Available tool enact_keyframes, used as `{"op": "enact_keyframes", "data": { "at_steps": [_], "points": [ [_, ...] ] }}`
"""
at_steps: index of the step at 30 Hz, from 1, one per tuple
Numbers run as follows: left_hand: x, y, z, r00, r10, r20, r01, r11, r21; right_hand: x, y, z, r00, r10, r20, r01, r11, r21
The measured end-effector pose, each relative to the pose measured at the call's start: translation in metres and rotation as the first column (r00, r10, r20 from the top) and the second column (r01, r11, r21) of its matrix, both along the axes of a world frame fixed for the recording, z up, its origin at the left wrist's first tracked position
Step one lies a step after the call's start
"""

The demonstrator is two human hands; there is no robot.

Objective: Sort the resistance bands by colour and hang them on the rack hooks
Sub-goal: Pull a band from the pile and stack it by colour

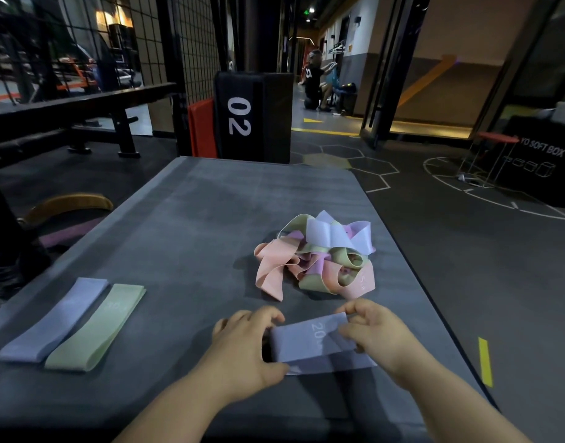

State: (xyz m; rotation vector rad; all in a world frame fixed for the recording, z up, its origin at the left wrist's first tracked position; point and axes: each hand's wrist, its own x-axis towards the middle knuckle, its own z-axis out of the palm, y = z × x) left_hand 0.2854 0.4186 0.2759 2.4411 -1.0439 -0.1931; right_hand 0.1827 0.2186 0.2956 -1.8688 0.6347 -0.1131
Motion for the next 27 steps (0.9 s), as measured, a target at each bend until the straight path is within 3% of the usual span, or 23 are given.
{"op": "enact_keyframes", "data": {
  "at_steps": [11,23,27],
  "points": [
    [-0.006,0.012,0.014,0.997,-0.012,0.072,0.007,0.998,0.061,-0.003,-0.006,0.001,0.999,-0.041,-0.027,0.043,0.996,0.073],
    [-0.003,0.022,0.004,1.0,0.007,0.018,-0.008,0.996,0.087,-0.008,-0.007,-0.006,0.986,-0.075,-0.147,0.034,0.964,-0.262],
    [-0.002,0.023,0.003,0.999,-0.019,0.042,0.015,0.996,0.092,-0.009,-0.007,-0.007,0.982,-0.077,-0.172,0.022,0.953,-0.304]
  ]
}}
